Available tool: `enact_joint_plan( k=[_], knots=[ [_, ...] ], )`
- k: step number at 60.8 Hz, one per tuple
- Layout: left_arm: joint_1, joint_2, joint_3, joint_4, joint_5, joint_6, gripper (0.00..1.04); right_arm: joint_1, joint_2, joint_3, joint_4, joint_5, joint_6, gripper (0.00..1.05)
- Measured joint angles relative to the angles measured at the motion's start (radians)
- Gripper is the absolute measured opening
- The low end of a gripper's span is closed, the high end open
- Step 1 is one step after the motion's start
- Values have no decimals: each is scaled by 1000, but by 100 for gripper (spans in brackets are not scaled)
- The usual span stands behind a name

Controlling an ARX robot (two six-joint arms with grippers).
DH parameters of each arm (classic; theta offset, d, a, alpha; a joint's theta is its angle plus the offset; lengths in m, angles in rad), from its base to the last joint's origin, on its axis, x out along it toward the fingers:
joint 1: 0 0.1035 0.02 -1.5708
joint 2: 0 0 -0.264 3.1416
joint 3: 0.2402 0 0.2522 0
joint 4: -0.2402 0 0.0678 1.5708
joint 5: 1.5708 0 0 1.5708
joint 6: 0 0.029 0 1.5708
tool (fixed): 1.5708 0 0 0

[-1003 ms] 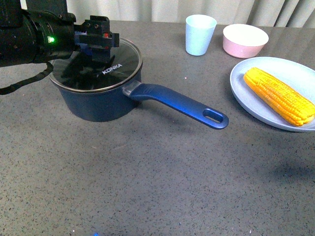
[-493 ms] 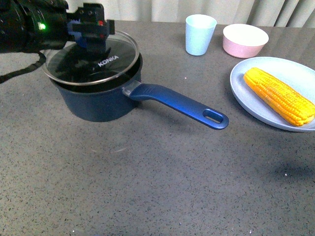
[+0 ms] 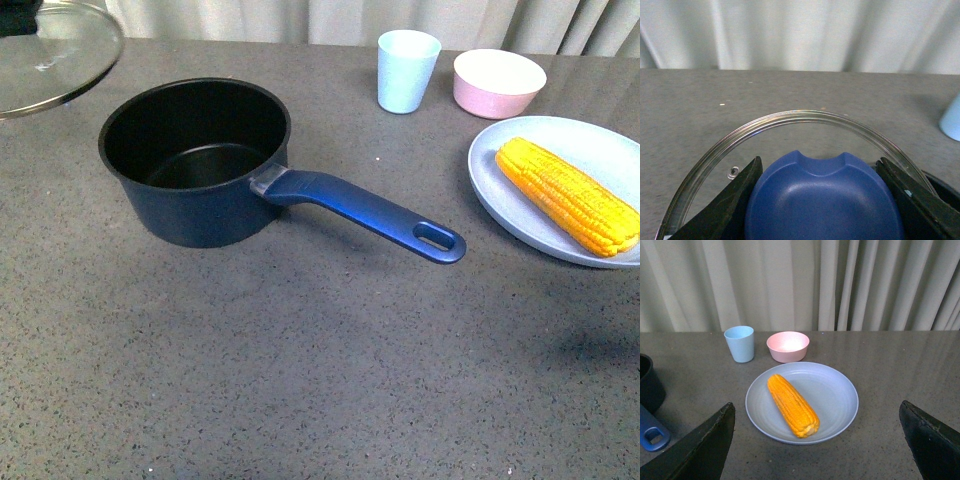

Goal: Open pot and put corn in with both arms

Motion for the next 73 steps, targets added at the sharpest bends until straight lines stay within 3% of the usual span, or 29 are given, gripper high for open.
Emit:
enact_joint_plan(
  k=[7, 16, 46, 73],
  knots=[
    [82, 46, 16, 15, -12, -27, 61, 0, 0, 0, 0, 0, 0, 96],
    [127, 104, 27, 44, -13, -27, 61, 0, 0, 0, 0, 0, 0, 96],
    [179, 266, 9, 187, -6, -40, 61, 0, 0, 0, 0, 0, 0, 96],
    [166, 354, -14, 248, -5, -40, 61, 0, 0, 0, 0, 0, 0, 96]
  ],
)
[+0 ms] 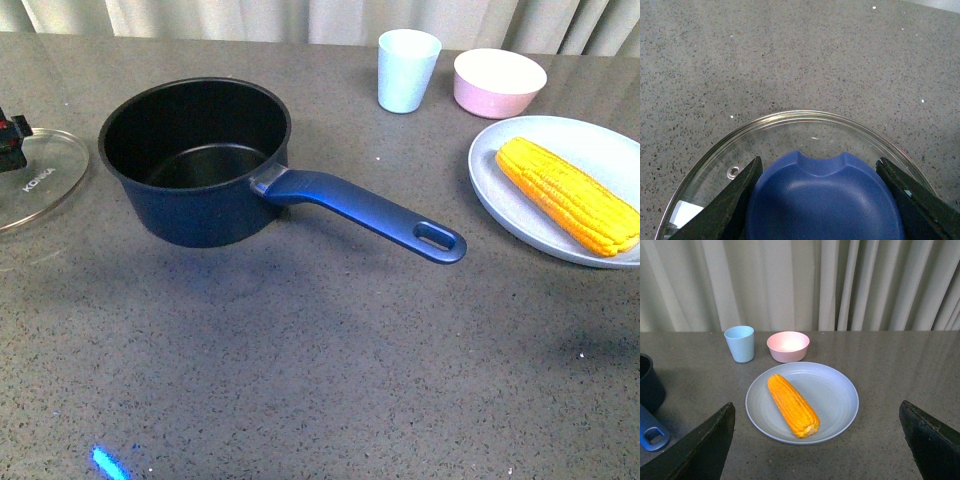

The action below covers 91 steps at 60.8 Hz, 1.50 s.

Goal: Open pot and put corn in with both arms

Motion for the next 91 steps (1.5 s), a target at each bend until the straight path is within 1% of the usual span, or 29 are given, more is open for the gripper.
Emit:
enact_joint_plan(
  k=[28, 30, 33, 35, 38, 43, 44, 48, 69, 81, 87, 88, 91],
  knots=[
    [-20, 47, -10, 64, -8, 1, 60, 0, 0, 0, 0, 0, 0, 96],
    [-20, 50, -10, 67, -8, 0, 65, 0, 0, 0, 0, 0, 0, 96],
    [-21, 51, -13, 72, -6, 0, 74, 0, 0, 0, 0, 0, 0, 96],
    [-23, 51, -14, 74, -7, -1, 77, 0, 0, 0, 0, 0, 0, 96],
    [-24, 51, -20, 79, -7, 0, 86, 0, 0, 0, 0, 0, 0, 96],
    [-27, 51, -35, 87, -8, 0, 97, 0, 0, 0, 0, 0, 0, 96],
    [-28, 51, -37, 87, -9, 0, 98, 0, 0, 0, 0, 0, 0, 96],
    [-32, 49, -56, 89, -16, 0, 95, 0, 0, 0, 0, 0, 0, 96],
    [-39, -70, -196, 121, -21, 0, 96, 0, 0, 0, 0, 0, 0, 96],
    [-39, -209, -323, 117, 1, 0, 96, 0, 0, 0, 0, 0, 0, 96],
    [-24, -324, -373, 87, 47, -20, 96, 0, 0, 0, 0, 0, 0, 96],
    [-21, -331, -380, 112, 58, -14, 93, 0, 0, 0, 0, 0, 0, 96],
    [-15, -356, -425, 249, 84, 22, 81, 0, 0, 0, 0, 0, 0, 96]
  ],
)
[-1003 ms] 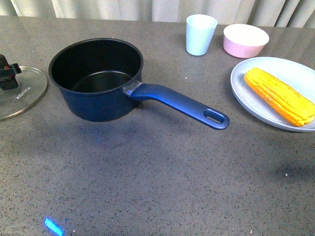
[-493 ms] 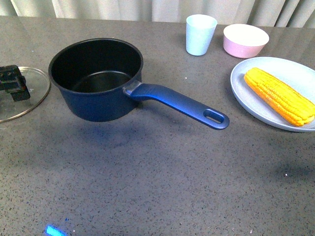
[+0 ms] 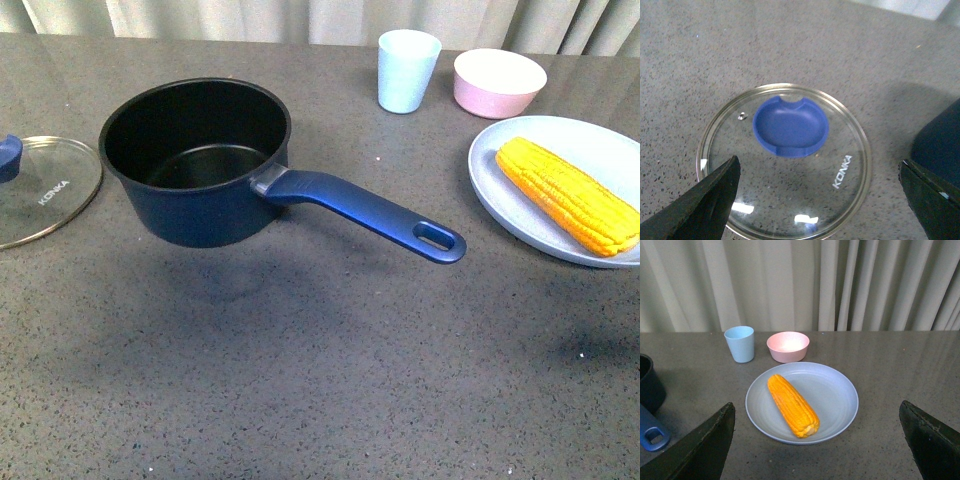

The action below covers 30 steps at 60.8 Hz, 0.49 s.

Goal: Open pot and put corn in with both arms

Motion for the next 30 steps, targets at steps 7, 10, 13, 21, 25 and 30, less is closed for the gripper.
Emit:
enact_joint_plan(
  k=[7, 10, 13, 21, 25, 30],
  knots=[
    [-12, -144, -117, 147, -5, 51, 60, 0, 0, 0, 0, -1, 0, 96],
    [-19, -191, -145, 147, -12, 60, 53, 0, -1, 0, 0, -1, 0, 96],
    [-26, -239, -180, 137, -27, 66, 44, 0, 0, 0, 0, 0, 0, 96],
    [-50, -341, -259, 90, -37, 72, 21, 0, 0, 0, 0, 0, 0, 96],
    [-60, -407, -293, 59, -53, 74, 9, 0, 0, 0, 0, 0, 0, 96],
    [-68, -493, -328, 13, -63, 76, 2, 0, 0, 0, 0, 0, 0, 96]
  ],
)
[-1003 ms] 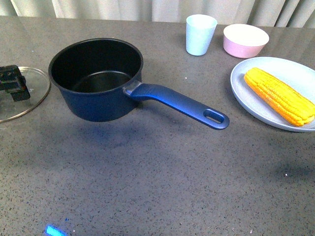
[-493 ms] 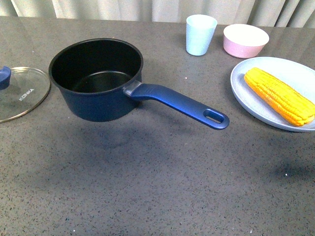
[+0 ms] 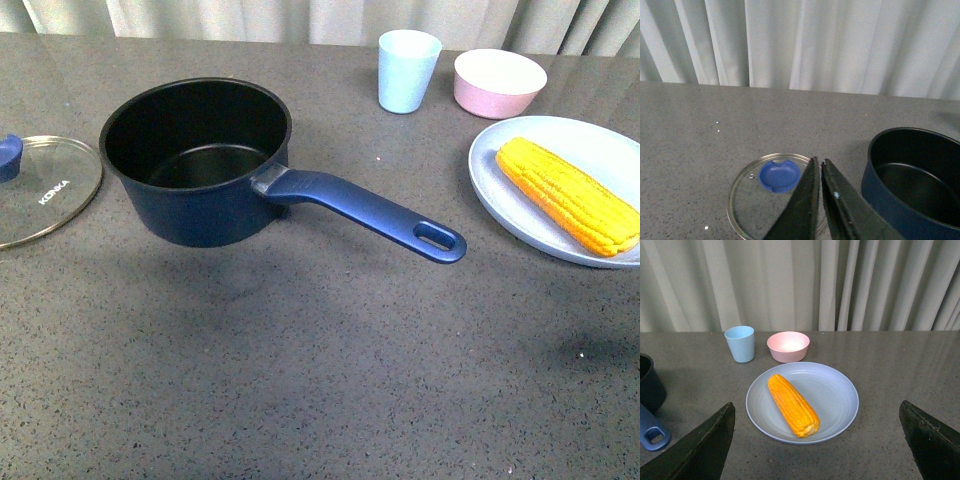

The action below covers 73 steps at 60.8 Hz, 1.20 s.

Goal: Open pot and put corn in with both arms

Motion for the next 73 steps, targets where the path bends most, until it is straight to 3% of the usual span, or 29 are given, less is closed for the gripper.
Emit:
enact_joint_plan(
  k=[4, 10, 73],
  knots=[
    [-39, -64, -24, -43, -59, 1, 2, 0, 0, 0, 0, 0, 0, 96],
    [-69, -201, -34, -184, -62, 2, 2, 0, 0, 0, 0, 0, 0, 96],
    [-72, -998, -112, -857, -69, 3, 2, 0, 0, 0, 0, 0, 0, 96]
  ],
)
